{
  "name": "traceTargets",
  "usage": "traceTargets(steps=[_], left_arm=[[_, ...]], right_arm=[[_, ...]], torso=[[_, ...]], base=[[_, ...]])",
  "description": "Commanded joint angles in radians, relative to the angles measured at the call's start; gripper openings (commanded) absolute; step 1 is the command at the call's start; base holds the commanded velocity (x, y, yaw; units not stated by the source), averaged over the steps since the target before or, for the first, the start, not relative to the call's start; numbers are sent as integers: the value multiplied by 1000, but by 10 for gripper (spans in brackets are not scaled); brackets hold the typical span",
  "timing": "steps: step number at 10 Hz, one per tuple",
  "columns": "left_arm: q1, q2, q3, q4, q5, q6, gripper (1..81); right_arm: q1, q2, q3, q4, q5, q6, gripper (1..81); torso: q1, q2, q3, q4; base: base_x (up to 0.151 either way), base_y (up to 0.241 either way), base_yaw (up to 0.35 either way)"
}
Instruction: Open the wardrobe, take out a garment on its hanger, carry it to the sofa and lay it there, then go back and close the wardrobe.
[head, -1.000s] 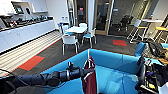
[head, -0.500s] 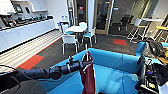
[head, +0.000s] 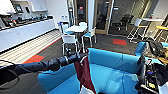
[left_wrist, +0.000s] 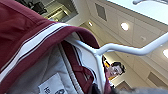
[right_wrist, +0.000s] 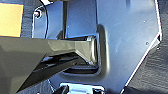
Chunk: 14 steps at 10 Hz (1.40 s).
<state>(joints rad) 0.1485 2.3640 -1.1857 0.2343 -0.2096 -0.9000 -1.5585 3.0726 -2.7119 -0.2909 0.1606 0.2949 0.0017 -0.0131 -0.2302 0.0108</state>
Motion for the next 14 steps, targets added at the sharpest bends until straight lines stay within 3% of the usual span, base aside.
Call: traceTargets(steps=[1, 7, 9, 11, 13, 14], left_arm=[[-191, 46, -30, 28, -97, 0, 10], [-270, 61, -216, 25, -79, -62, 10], [-273, 104, -271, 27, -79, -86, 10], [-275, 139, -278, 25, -79, -86, 10], [-275, 166, -296, 23, -77, -88, 10], [-275, 182, -307, 22, -77, -88, 10]], right_arm=[[16, 7, 0, -7, -53, -3, 811], [31, 17, -14, -8, -72, -3, 811], [33, 17, -14, -8, -92, -2, 811], [34, 19, -14, -7, -92, -2, 811], [36, 19, -14, -7, -92, -2, 811], [36, 18, -14, -7, -92, -2, 811]], torso=[[0, 0, 0, 0], [0, 0, -1, 0], [0, 0, -95, 0], [0, 0, -124, 0], [1, 0, -189, 0], [1, 1, -128, 0]], base=[[0, 0, 0], [0, 0, 0], [0, 0, 0], [0, 0, 0], [0, 0, 0], [0, 0, 0]])
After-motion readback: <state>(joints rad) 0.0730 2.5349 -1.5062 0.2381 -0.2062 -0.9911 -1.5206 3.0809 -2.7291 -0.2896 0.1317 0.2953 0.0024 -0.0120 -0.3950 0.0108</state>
